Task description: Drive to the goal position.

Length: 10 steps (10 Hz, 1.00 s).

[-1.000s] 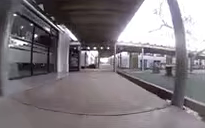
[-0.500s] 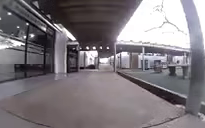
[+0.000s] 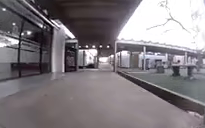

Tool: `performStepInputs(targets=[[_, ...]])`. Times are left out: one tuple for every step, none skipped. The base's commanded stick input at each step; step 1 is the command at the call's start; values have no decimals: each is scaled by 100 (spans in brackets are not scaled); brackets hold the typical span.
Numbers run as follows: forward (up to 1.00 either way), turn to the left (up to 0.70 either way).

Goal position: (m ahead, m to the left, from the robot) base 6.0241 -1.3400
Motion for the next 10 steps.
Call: performStepInputs(targets=[[70,0],[70,0],[70,0],[70,0],[70,0],[70,0],[70,0],[70,0],[70,0],[70,0]])
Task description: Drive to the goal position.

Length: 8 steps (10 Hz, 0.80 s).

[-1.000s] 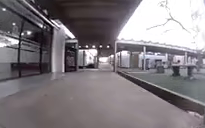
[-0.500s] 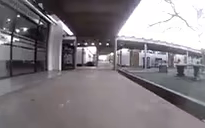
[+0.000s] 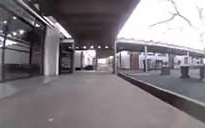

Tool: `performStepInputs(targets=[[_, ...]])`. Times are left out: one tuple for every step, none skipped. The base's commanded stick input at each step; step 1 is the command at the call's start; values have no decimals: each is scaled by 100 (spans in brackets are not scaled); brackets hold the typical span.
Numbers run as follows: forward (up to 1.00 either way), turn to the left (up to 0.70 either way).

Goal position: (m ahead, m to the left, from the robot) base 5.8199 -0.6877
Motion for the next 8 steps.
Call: performStepInputs(targets=[[70,0],[70,0],[70,0],[70,0],[70,0],[70,0],[70,0],[70,0]])
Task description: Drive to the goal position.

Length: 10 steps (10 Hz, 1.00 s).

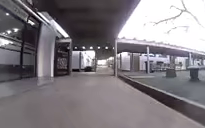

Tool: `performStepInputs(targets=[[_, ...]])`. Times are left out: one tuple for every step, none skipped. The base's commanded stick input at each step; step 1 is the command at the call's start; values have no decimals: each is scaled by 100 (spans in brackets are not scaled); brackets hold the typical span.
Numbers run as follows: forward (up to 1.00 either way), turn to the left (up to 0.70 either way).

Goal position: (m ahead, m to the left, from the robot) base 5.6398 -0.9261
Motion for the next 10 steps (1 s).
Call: performStepInputs(targets=[[70,0],[70,0],[70,0],[70,0],[70,0],[70,0],[70,0],[70,0],[70,0],[70,0]])
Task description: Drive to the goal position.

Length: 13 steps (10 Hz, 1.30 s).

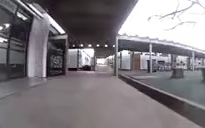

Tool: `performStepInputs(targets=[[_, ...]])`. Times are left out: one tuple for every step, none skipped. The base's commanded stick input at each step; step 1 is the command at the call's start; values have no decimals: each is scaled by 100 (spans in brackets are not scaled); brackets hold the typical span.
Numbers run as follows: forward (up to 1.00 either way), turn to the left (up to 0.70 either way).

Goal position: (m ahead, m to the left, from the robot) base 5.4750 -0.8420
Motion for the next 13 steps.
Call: performStepInputs(targets=[[70,0],[70,0],[70,0],[70,0],[70,0],[70,0],[70,0],[70,0],[70,0],[70,0],[70,0],[70,0],[70,0]])
